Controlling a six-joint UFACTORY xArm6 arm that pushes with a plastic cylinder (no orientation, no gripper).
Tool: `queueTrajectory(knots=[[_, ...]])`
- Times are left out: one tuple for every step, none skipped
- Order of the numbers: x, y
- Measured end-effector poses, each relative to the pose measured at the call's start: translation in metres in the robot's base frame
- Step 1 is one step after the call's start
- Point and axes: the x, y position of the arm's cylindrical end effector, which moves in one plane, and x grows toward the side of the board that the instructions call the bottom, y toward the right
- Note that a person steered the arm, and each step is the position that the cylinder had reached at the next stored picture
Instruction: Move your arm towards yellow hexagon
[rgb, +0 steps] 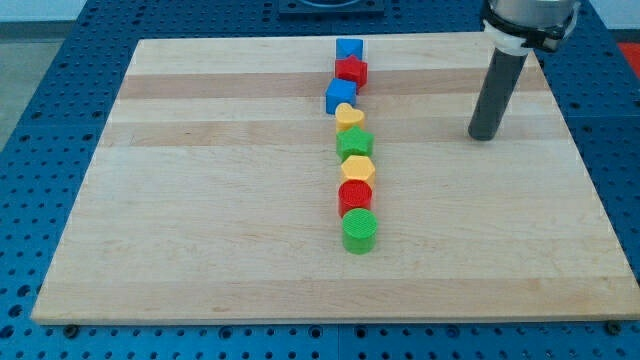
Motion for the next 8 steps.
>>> queueTrajectory(knots=[[0.003, 0.000], [0.003, 0.000], [0.002, -0.004], [0.000, -0.016], [0.000, -0.046], [0.000, -0.054], [0.012, -0.049], [0.041, -0.059]])
